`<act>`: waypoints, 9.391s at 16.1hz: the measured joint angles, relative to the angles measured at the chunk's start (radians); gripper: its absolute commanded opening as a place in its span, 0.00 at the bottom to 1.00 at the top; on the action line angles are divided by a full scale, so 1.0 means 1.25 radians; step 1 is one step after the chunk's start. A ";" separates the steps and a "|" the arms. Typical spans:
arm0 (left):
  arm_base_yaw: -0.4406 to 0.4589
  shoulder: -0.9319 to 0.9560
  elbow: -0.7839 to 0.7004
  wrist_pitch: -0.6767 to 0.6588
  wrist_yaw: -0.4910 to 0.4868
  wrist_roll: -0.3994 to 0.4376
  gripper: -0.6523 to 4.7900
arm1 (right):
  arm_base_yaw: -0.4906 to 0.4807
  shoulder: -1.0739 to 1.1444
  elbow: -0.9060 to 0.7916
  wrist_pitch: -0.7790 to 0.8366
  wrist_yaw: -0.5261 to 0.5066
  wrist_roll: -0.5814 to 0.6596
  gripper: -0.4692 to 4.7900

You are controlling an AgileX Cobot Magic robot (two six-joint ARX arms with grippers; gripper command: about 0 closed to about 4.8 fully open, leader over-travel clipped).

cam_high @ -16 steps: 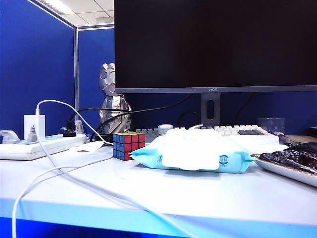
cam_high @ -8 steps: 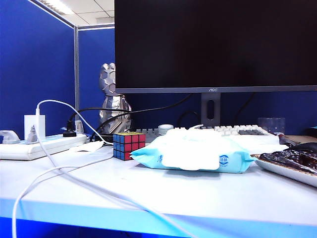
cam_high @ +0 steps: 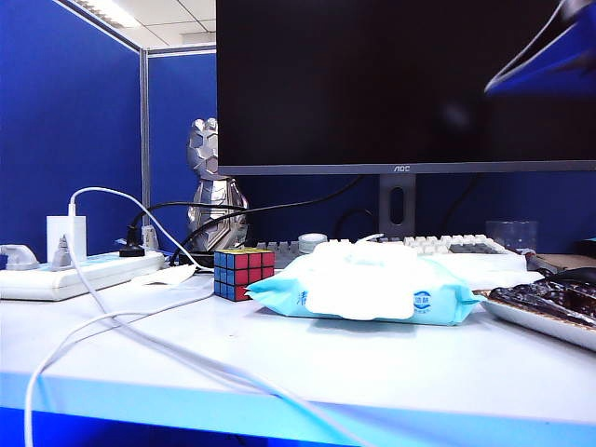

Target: Pull out a wet wipe from the sky blue wet wipes packet and place it on the table.

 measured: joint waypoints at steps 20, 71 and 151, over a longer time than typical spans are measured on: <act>0.000 0.000 0.000 0.000 0.000 0.000 0.12 | 0.329 0.396 0.162 -0.014 0.448 -0.481 0.67; 0.000 0.000 0.000 0.000 0.000 0.000 0.12 | 0.328 0.275 0.604 -0.917 0.455 -0.548 0.08; 0.000 0.000 0.000 0.000 0.000 0.000 0.12 | 0.359 -0.122 0.924 -1.024 0.523 -0.566 0.35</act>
